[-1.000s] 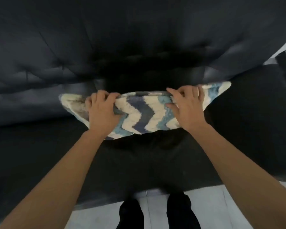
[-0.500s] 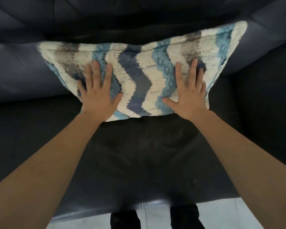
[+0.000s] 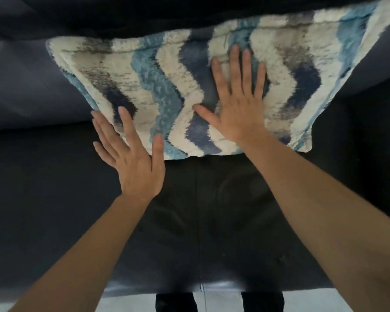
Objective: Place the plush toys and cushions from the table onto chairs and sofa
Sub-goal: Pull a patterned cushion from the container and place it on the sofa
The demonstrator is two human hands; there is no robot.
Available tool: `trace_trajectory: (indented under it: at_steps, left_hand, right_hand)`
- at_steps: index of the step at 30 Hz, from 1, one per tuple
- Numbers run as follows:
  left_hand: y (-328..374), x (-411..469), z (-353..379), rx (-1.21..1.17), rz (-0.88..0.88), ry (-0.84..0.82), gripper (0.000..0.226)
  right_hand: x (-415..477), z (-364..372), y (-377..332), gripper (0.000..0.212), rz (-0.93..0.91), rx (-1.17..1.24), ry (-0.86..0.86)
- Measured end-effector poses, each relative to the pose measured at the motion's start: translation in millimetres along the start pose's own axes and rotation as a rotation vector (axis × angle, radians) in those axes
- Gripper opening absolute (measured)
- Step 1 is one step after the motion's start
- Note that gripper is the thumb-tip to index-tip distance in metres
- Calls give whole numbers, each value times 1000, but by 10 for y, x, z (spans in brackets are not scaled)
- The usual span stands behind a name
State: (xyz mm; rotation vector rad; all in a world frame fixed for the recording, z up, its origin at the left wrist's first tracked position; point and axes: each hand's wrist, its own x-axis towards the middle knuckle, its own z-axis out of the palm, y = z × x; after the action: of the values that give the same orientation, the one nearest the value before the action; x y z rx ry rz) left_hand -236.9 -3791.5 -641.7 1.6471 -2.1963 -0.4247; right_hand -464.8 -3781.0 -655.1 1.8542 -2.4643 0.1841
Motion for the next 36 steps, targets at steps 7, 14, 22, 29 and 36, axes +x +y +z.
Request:
trace_trajectory:
  at_steps: [7, 14, 22, 29, 36]
  left_hand:
    - [75, 402, 424, 53, 35, -5, 80]
    - [61, 318, 458, 32, 15, 22, 86]
    - [81, -163, 568, -674, -725, -112, 117]
    - [-200, 280, 672, -692, -682, -262, 129]
    - [-49, 152, 327, -236, -132, 69, 106]
  right_hand:
    - [-920, 68, 75, 97, 340, 354, 298]
    - [-602, 507, 288, 135, 848, 596, -74]
    - [-1225, 447, -85, 127, 788, 785, 93]
    - [-866, 653, 115, 130, 660, 906, -201]
    - [-884, 224, 75, 113, 874, 920, 342]
